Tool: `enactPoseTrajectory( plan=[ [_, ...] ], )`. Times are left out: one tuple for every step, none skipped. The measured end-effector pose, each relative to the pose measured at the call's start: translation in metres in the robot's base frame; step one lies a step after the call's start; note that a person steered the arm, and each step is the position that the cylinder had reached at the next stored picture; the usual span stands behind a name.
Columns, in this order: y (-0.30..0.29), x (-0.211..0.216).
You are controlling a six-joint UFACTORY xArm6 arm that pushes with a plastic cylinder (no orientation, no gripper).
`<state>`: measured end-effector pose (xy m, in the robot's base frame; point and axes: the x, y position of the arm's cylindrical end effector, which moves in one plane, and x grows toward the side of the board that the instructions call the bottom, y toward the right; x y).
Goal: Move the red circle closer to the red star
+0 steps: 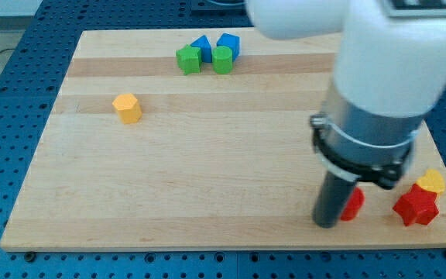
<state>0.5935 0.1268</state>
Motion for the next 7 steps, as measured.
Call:
enactPoseTrajectory(
  plan=[
    [0.018, 0.000],
    [-0.033, 0.003],
    [-0.067, -0.016],
    [-0.061, -0.052],
    [-0.032, -0.058],
    [0.007, -0.055],
    [0.031, -0.050]
  ],
)
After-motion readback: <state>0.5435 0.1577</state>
